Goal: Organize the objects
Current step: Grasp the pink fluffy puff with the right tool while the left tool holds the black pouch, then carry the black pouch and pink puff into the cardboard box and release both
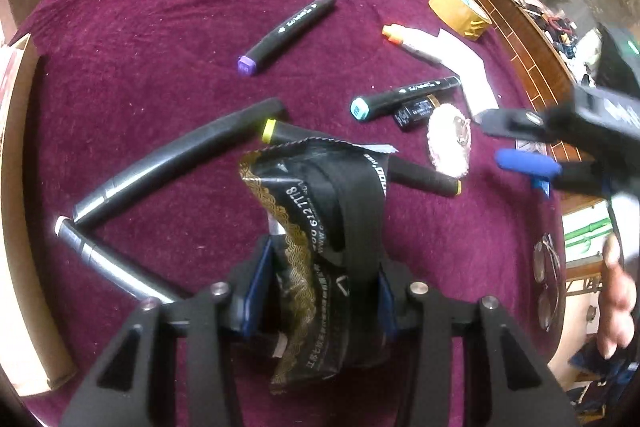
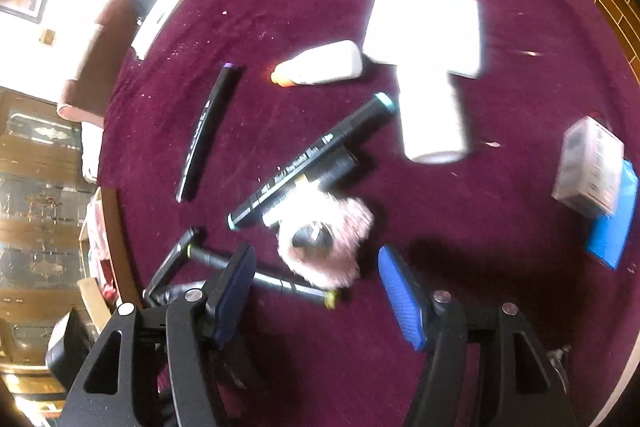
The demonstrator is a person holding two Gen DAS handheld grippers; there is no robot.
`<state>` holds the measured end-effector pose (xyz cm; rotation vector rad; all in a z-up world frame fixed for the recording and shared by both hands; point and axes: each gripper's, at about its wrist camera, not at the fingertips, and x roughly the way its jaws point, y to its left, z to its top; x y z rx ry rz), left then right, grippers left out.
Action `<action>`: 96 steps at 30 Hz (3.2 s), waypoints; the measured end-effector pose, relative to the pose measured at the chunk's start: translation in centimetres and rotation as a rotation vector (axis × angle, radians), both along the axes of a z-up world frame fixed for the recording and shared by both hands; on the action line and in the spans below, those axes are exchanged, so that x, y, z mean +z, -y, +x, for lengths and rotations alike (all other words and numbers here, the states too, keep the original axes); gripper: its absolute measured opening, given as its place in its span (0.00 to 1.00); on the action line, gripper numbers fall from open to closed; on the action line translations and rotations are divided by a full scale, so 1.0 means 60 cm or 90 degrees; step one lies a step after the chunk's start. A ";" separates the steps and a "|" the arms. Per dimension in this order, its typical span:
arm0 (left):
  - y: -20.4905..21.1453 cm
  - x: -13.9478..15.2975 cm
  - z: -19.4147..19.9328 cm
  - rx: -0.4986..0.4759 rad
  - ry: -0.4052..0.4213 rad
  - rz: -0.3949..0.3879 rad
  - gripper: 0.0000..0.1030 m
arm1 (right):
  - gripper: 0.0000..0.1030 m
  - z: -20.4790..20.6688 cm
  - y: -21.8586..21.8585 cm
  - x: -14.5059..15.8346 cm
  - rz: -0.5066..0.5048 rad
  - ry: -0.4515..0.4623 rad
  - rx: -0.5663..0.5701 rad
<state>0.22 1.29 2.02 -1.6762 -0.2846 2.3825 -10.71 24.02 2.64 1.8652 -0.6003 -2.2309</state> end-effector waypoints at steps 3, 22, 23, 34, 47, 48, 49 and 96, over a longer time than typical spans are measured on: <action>-0.003 -0.001 -0.001 -0.009 -0.005 -0.007 0.43 | 0.66 -0.015 0.010 -0.013 0.018 0.016 -0.011; -0.003 0.021 -0.003 -0.017 -0.032 0.031 0.42 | 0.38 0.049 0.008 0.037 0.048 -0.058 0.008; -0.004 0.026 -0.003 -0.016 -0.035 0.033 0.42 | 0.38 0.051 0.013 0.042 0.046 -0.061 0.009; 0.058 0.102 0.021 0.016 -0.090 0.055 0.43 | 0.39 0.071 0.090 0.100 0.017 -0.116 0.051; 0.237 0.157 0.088 0.130 -0.129 0.055 0.43 | 0.39 0.081 0.323 0.131 -0.038 -0.142 0.199; 0.255 0.156 0.095 0.143 -0.128 0.055 0.43 | 0.39 0.083 0.342 0.131 -0.041 -0.142 0.212; 0.271 0.155 0.101 0.153 -0.126 0.052 0.43 | 0.39 0.085 0.365 0.130 -0.044 -0.142 0.227; 0.429 0.045 0.131 0.234 -0.016 0.074 0.56 | 0.58 0.044 0.579 0.073 -0.049 -0.085 0.315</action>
